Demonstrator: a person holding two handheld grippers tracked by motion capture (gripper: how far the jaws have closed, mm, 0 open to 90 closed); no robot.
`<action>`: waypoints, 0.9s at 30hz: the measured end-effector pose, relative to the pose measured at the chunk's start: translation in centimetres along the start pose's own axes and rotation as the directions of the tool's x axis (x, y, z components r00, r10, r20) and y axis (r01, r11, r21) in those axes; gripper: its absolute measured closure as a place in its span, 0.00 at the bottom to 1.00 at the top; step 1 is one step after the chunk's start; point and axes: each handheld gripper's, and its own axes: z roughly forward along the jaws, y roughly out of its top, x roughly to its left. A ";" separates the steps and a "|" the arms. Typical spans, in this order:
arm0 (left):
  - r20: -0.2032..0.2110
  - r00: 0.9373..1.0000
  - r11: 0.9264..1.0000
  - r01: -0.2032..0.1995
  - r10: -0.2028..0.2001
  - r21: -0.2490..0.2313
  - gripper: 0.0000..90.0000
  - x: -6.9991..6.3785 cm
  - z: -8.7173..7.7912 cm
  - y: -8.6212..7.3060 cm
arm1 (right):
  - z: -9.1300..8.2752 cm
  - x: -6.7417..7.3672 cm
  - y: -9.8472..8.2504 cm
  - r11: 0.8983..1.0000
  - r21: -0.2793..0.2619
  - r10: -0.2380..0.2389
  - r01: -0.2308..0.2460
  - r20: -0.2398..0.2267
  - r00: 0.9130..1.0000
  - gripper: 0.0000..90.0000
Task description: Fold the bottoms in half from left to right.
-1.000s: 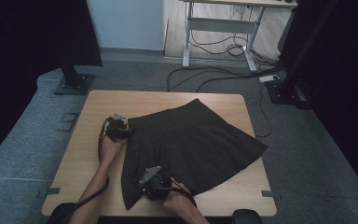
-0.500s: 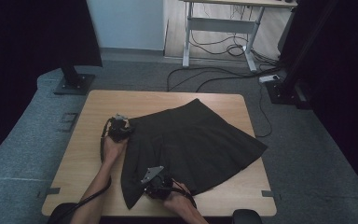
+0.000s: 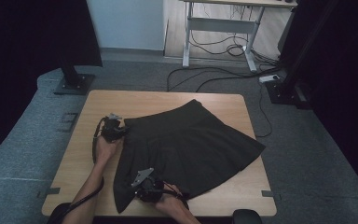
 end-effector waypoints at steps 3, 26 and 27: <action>-0.023 1.000 1.000 -0.016 0.017 0.011 0.97 0.3 -0.8 -0.4 | 0.7 0.8 0.8 1.000 0.001 -0.021 0.021 -0.024 0.999 0.91; -0.107 0.994 0.999 -0.007 0.003 -0.041 0.97 3.4 -8.2 -2.2 | -1.1 3.0 4.7 0.992 -0.120 -0.054 0.040 -0.116 0.992 0.91; -0.101 0.995 0.998 -0.012 0.007 -0.054 0.97 3.1 -8.3 -1.6 | -1.8 2.7 4.6 0.990 -0.136 -0.045 0.029 -0.112 0.993 0.91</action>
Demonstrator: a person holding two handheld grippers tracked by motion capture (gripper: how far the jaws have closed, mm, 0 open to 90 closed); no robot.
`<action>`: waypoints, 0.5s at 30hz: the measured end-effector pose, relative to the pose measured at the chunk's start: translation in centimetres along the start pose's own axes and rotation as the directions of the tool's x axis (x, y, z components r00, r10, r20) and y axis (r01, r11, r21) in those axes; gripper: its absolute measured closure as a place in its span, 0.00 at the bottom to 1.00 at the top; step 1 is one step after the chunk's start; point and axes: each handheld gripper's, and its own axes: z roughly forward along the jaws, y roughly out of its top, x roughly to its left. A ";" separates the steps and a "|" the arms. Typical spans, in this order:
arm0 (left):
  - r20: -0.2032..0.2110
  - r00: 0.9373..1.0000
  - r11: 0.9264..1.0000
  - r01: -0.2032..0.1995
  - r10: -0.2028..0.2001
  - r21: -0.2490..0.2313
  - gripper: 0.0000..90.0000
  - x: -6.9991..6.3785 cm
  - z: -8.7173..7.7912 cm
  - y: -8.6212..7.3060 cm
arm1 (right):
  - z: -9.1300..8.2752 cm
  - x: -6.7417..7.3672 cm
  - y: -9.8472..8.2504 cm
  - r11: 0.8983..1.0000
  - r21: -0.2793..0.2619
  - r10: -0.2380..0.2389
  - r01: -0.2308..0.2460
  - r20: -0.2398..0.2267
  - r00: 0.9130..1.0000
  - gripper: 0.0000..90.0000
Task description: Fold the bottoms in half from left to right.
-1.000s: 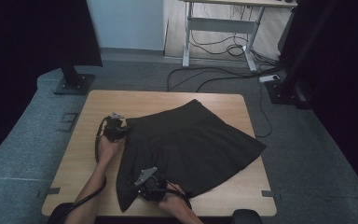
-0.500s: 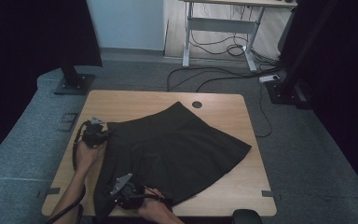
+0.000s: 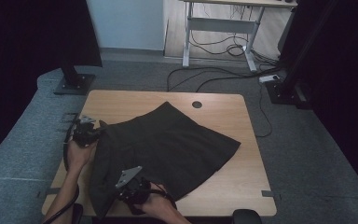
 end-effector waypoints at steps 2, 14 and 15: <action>0.013 1.000 1.000 -0.005 0.006 -0.030 0.97 -0.6 -0.2 1.1 | -1.5 -0.4 -0.1 0.999 -0.030 0.011 -0.011 0.012 1.000 0.91; 0.057 0.996 0.989 -0.055 0.064 -0.136 0.98 -4.3 -0.3 6.9 | -9.2 -3.4 -2.1 0.979 -0.175 0.119 -0.103 0.084 0.989 0.92; 0.058 0.996 0.988 -0.059 0.068 -0.144 0.98 -4.6 -0.2 7.4 | -9.9 -3.7 -2.3 0.977 -0.185 0.127 -0.109 0.091 0.988 0.92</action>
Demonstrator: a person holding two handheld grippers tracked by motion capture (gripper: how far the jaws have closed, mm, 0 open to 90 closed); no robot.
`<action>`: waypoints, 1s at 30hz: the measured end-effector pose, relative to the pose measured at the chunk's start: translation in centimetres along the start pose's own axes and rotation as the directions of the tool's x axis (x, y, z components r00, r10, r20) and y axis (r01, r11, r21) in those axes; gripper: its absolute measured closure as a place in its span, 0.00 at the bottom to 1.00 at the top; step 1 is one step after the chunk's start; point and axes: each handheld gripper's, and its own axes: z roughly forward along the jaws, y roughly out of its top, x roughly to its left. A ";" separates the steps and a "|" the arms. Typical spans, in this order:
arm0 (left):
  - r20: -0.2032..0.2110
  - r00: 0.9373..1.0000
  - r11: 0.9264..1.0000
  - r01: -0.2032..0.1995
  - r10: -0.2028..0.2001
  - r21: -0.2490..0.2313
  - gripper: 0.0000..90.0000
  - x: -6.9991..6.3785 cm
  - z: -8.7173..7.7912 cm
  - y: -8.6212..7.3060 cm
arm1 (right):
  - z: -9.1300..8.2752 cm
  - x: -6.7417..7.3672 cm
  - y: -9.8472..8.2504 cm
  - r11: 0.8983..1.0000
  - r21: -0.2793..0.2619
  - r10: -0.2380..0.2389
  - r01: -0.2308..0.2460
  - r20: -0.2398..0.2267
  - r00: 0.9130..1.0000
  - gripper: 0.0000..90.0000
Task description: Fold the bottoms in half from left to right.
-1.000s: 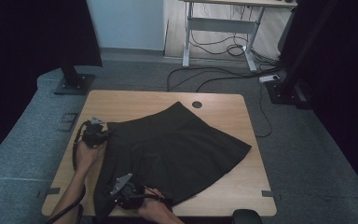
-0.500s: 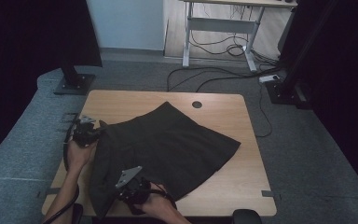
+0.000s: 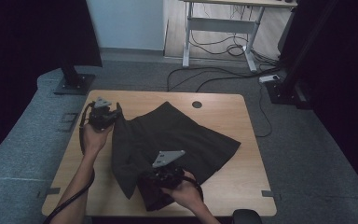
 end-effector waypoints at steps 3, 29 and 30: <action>0.003 1.000 1.000 -0.022 0.022 -0.005 0.98 -0.8 0.6 1.4 | -1.8 -0.7 0.1 1.000 -0.027 0.013 -0.012 0.028 1.000 0.92; 0.019 0.989 0.987 -0.143 0.145 -0.074 0.98 -8.5 11.2 10.2 | -10.3 -10.1 -4.9 0.978 -0.107 0.204 -0.180 0.297 0.933 0.92; 0.019 0.989 0.987 -0.146 0.148 -0.069 0.98 -8.8 11.9 10.1 | -10.3 -10.4 -5.3 0.976 -0.107 0.212 -0.188 0.301 0.930 0.91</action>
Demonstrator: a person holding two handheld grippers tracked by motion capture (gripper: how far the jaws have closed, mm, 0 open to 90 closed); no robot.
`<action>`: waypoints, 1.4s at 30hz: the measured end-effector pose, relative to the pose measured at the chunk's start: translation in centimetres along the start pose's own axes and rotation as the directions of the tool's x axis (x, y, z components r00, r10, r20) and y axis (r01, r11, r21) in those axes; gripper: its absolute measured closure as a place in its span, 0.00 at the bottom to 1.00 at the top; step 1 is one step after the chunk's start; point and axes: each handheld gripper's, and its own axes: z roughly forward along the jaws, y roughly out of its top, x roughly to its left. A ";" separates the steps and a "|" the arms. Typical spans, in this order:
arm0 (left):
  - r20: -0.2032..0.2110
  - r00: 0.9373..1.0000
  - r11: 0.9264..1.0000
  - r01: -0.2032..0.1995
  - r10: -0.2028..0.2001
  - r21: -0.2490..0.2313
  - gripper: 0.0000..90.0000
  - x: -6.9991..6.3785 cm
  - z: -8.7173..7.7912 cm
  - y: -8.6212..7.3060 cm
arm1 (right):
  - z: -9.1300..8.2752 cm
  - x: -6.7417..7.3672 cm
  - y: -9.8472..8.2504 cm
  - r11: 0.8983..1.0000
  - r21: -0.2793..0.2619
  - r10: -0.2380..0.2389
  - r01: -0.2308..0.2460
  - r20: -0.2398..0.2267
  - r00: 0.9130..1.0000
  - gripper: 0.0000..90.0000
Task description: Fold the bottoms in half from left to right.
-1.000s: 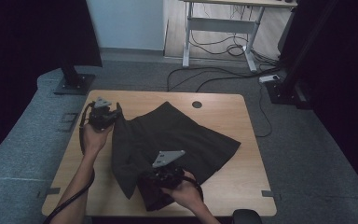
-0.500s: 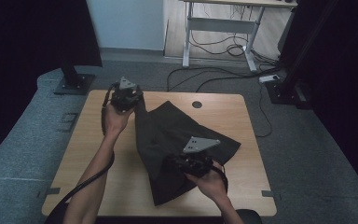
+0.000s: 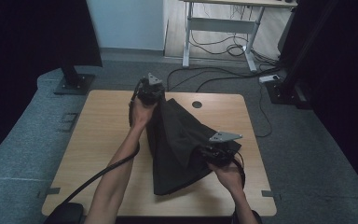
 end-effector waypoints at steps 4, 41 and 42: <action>0.011 1.000 1.000 -0.001 0.001 0.014 0.98 -1.0 2.5 -0.7 | 0.7 -1.5 -1.7 0.999 0.018 0.027 -0.028 0.021 0.999 0.91; 0.202 0.974 0.993 0.091 -0.103 0.072 0.17 -3.7 0.3 -5.1 | 3.7 -4.8 -7.5 0.980 0.169 0.076 -0.104 0.165 0.983 0.58; 0.208 0.973 0.993 0.085 -0.100 0.077 0.16 -3.7 -0.2 -5.4 | 3.6 -4.7 -7.5 0.980 0.168 0.077 -0.106 0.172 0.982 0.54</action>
